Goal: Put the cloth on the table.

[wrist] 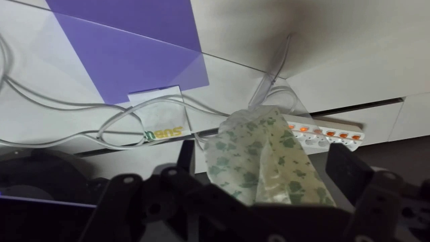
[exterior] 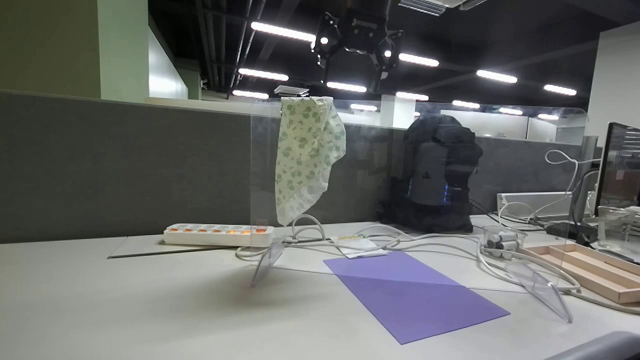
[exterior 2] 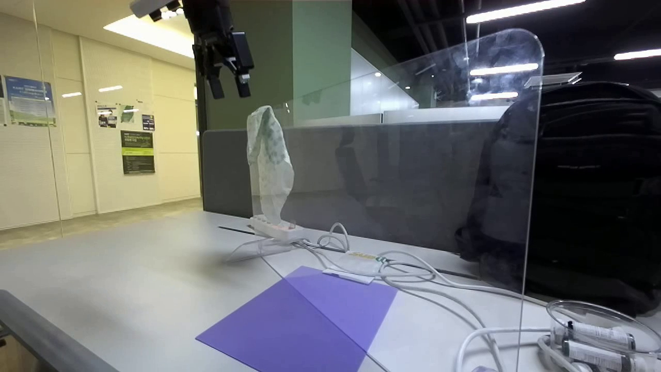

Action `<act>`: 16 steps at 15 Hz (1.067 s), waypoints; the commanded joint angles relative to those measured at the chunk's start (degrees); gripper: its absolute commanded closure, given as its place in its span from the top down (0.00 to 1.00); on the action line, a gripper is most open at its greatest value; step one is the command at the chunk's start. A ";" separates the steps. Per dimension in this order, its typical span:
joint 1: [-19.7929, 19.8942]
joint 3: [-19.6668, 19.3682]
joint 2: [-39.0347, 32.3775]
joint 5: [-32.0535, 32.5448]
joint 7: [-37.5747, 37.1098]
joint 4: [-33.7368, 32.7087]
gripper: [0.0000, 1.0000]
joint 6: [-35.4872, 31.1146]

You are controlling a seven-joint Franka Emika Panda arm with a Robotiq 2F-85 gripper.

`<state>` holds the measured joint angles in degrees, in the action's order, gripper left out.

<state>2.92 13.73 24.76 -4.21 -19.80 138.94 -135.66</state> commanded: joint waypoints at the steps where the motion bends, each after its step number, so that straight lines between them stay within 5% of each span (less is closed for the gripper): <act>1: -2.54 0.38 -0.71 3.04 -1.06 -0.44 1.00 -6.49; 5: -1.19 1.82 -2.12 5.67 -5.69 -0.25 1.00 -14.48; 16: -0.11 1.09 -6.04 9.09 -6.34 -0.12 1.00 -16.20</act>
<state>2.96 15.32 20.61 3.35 -25.64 139.10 -149.80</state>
